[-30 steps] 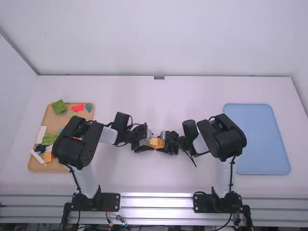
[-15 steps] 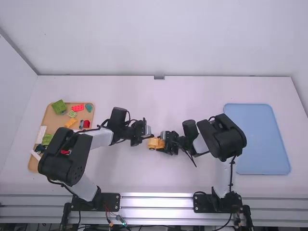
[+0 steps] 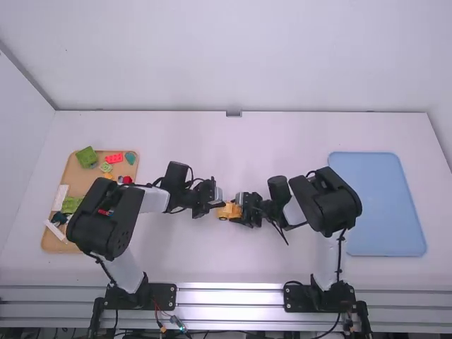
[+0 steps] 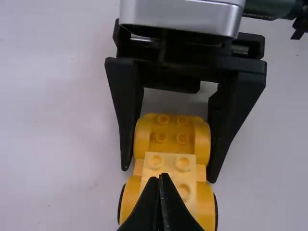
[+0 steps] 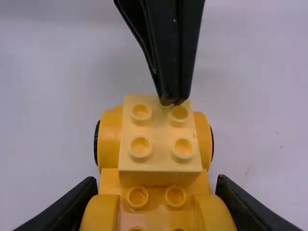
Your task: Assemble lego blocks to make yellow taxi
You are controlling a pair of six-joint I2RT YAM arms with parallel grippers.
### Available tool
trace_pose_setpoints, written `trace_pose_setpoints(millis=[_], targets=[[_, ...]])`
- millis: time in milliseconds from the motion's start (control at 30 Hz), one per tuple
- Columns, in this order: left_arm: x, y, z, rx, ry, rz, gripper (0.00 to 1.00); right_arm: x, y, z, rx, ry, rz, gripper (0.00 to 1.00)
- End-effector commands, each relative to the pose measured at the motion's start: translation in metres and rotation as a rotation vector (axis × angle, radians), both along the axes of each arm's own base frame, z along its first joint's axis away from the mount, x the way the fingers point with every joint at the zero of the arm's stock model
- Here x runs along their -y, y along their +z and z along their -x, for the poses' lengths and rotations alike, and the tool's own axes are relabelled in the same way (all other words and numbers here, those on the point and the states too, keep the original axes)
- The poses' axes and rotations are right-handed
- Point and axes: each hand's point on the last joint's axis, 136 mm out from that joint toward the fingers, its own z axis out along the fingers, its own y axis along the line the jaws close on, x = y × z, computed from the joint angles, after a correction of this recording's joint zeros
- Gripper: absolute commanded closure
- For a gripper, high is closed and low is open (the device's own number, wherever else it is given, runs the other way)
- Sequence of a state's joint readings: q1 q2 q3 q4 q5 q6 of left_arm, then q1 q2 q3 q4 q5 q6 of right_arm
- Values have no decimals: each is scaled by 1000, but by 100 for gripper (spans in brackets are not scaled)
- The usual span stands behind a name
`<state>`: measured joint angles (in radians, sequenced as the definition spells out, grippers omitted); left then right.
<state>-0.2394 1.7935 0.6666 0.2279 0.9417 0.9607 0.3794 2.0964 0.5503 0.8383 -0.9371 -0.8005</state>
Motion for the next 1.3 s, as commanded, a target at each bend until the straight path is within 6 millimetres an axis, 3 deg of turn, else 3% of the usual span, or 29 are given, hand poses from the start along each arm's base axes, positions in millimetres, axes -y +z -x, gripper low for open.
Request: trace_pose_setpoints(millis=[0, 267, 433, 600, 933, 1067, 1267], targets=[[0, -4, 4, -26, -3, -1, 98, 2, -8, 2, -12, -7, 23, 47], [-4, -5, -6, 7, 31, -27, 98, 2, -8, 2, -13, -7, 23, 47], [3, 24, -9, 18, 5, 59, 98, 2, -8, 2, -16, -7, 24, 47], [13, 38, -2, 4, -56, 129, 98, 2, -8, 2, -15, -7, 24, 48], [15, 12, 15, -33, -74, 50, 98, 2, -8, 2, -16, -7, 24, 48], [6, -2, 9, -56, -4, -32, 98, 2, -8, 2, -15, -8, 24, 48], [4, -8, 12, -57, 2, -44, 98, 2, -8, 2, -16, -7, 24, 48]])
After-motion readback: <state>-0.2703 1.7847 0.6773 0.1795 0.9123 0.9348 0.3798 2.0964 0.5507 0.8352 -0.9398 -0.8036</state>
